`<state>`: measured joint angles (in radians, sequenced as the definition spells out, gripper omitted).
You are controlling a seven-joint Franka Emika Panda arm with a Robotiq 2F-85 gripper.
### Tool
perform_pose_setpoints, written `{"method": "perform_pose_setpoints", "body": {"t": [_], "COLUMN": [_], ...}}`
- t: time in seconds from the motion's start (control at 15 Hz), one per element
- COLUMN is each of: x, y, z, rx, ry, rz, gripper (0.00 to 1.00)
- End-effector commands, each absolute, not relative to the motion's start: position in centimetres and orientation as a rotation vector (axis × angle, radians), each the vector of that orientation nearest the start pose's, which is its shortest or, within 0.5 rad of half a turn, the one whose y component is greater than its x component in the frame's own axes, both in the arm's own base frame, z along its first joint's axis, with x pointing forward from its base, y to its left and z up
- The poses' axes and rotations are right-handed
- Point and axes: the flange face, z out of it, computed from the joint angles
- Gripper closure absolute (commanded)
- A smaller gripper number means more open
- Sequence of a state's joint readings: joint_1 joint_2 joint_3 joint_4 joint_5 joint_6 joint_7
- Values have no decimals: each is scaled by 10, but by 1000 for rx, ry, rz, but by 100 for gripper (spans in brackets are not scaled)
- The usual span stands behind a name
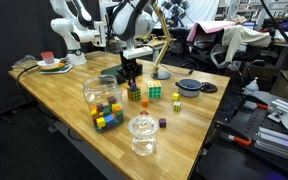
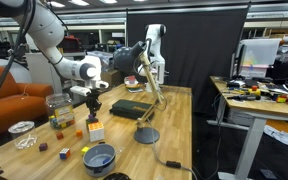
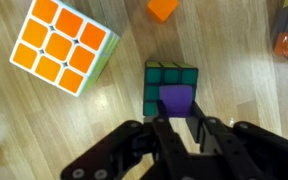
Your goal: Pick a purple block on the table and put it on top of the smaller Rubik's cube
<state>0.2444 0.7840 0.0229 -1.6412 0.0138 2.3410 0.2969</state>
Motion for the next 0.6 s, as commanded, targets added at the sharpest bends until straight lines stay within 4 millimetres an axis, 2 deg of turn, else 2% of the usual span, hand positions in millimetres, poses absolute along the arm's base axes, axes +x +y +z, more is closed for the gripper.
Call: {"method": "perform_pose_setpoints", "body": {"t": [0.0,0.2,0.4,0.47,0.53], "x": [655,657,657,658,659], "y": [177,177,175,178,178], "z": [149,151,168,155,158], "rx": [-3119,-3104,-3046,-3088,-3085], "ry": [105,141,217,168,172], "rz": [185,167,142,132,127], "gripper": [45,23,3,0,14]}}
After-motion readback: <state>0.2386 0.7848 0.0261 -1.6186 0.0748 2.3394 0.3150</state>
